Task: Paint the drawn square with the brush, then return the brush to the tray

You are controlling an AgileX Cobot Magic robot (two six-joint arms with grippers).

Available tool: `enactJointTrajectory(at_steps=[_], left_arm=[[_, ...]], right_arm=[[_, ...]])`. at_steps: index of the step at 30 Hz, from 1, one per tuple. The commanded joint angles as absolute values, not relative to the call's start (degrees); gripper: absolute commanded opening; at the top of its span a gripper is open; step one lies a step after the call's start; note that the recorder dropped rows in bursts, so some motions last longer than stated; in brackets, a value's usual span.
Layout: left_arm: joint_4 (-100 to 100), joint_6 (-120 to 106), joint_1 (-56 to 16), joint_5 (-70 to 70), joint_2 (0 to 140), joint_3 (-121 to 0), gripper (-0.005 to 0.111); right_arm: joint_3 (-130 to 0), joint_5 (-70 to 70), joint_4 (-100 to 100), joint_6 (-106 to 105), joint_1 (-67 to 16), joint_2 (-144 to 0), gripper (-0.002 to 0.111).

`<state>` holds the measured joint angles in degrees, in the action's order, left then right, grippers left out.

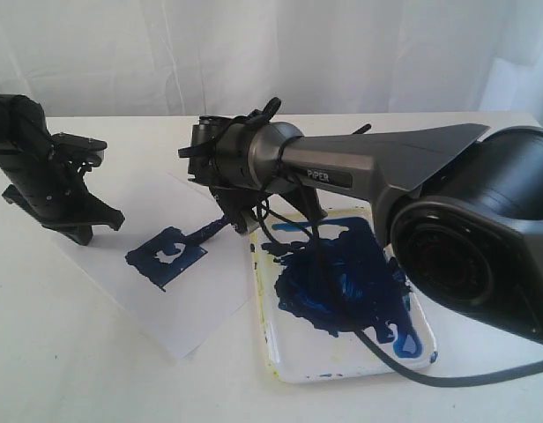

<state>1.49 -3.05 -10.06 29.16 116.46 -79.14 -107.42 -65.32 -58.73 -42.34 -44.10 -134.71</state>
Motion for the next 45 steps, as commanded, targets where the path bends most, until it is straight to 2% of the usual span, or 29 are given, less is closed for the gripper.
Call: enactJointTrajectory(at_steps=[1, 8, 20, 34, 45], left_arm=[[2.4, -3.1, -9.8, 31.5, 117.4, -78.8, 0.000], [2.4, -3.1, -9.8, 31.5, 117.4, -78.8, 0.000], [2.4, -3.1, -9.8, 31.5, 117.4, -78.8, 0.000], [2.4, -3.1, -9.8, 31.4, 117.4, -78.8, 0.000], [2.4, -3.1, -9.8, 31.4, 117.4, -78.8, 0.000]], right_arm=[[-107.4, -61.8, -59.1, -35.3, -43.9, -134.2, 0.000], [-107.4, -61.3, -58.6, -34.6, -43.9, -134.3, 0.000], [-107.4, -66.2, -55.1, -54.0, -43.9, -134.3, 0.000], [-107.4, -59.2, -54.7, -37.3, -43.9, -134.9, 0.000], [-107.4, -63.1, -54.2, -42.4, -43.9, -135.5, 0.000]])
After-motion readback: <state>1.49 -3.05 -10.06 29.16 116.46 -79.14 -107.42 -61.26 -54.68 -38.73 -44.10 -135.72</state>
